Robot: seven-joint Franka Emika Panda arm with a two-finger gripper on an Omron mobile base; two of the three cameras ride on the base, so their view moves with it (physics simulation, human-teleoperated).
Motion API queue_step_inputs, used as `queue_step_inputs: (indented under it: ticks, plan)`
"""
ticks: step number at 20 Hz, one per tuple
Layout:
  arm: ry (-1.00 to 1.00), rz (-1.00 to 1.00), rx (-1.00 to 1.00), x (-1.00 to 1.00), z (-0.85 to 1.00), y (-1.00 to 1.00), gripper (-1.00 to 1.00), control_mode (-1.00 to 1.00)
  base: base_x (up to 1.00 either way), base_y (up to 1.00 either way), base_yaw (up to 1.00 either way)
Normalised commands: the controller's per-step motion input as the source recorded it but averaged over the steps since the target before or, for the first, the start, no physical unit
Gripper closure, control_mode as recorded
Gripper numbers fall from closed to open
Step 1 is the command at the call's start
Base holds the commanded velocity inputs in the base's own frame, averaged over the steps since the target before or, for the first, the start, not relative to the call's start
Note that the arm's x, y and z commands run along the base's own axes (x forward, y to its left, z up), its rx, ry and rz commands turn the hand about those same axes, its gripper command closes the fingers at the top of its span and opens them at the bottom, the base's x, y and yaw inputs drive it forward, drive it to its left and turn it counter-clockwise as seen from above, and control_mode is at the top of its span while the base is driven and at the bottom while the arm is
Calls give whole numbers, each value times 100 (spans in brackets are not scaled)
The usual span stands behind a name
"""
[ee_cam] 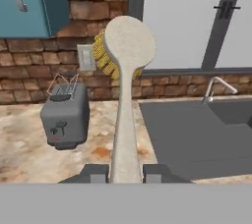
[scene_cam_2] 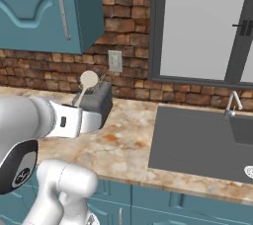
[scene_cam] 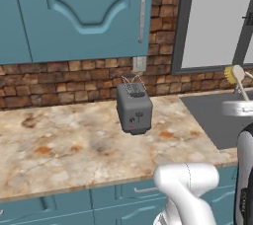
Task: Grab the spray bottle from the cabinet, then place it next to the cutting board for sanitizing. Then grab the dish brush from the countertop next to the sink and place it next to the cutting board.
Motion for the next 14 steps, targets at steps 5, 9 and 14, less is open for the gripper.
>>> queue_step_inputs:
  ticks: [5, 9, 14]
  plan:
    - [-9, 3, 1, -31, 10, 0, 100, 100, -59, 0, 2]
    - [0, 0, 0, 0, 0, 0, 100, 100, -100, -6, 0]
    - [0, 0, 0, 0, 0, 0, 100, 100, -86, -71, -10]
